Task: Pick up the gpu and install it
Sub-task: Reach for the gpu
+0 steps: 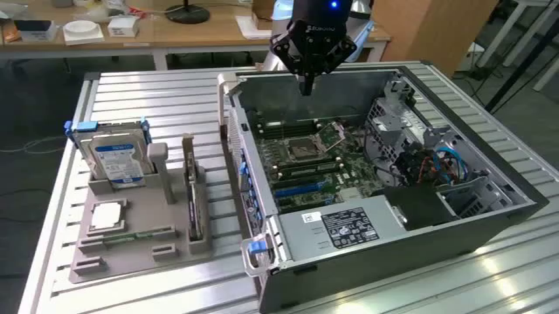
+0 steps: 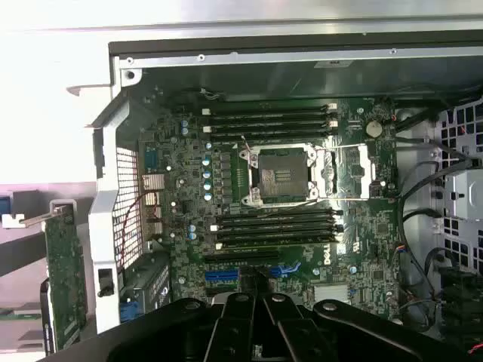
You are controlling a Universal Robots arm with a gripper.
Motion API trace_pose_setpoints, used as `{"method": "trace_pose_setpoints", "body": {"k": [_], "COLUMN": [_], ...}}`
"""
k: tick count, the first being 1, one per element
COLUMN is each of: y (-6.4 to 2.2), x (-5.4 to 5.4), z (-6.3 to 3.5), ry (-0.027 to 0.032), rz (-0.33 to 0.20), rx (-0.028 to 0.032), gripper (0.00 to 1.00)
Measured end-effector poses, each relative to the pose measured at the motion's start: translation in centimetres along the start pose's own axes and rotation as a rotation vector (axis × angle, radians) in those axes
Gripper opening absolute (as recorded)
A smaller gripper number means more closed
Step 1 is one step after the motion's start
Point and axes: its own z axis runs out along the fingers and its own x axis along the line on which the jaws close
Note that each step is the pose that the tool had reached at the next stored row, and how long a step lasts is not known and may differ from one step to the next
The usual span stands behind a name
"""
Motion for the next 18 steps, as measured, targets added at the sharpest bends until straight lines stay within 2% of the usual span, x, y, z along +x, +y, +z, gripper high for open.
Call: {"method": "trace_pose_setpoints", "body": {"k": [13,18], "y": [-0.01,-0.05], "x": [0.07,0.66], "z": [0.00,-0.01], "ry": [0.0000,0.0000], "rz": [0.000,0.000], "rx": [0.0000,0.0000], "gripper": [0.11,0.11]}}
